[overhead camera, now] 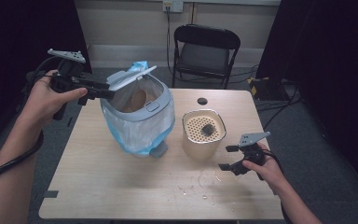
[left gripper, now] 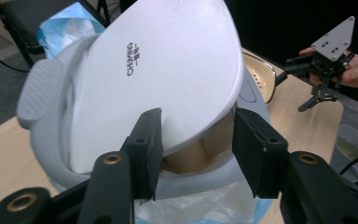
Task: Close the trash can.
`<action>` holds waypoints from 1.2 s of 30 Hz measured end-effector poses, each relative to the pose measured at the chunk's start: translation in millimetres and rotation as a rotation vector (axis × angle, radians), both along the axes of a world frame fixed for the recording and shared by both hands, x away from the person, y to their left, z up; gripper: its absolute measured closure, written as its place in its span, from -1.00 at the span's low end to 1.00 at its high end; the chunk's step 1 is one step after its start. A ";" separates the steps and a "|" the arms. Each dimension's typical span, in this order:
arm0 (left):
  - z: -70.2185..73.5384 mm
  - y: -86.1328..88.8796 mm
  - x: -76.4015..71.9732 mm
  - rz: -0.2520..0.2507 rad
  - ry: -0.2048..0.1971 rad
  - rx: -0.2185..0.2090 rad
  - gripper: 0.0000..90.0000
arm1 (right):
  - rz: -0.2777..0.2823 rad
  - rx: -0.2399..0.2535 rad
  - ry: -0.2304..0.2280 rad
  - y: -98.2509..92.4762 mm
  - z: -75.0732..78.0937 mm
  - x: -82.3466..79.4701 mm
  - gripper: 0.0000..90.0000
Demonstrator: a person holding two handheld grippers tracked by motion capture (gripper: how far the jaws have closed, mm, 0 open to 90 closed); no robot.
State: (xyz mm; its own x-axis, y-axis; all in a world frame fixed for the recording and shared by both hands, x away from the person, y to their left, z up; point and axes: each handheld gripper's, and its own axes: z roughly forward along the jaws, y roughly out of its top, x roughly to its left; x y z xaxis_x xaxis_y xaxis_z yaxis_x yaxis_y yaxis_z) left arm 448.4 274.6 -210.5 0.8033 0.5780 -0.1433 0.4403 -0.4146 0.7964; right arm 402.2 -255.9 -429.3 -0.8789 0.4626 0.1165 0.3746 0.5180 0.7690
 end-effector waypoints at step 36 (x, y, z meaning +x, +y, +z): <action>-35.3 -51.9 13.1 0.098 0.111 -0.017 1.00 | -0.005 0.027 -0.014 -4.9 -14.9 -5.3 -0.68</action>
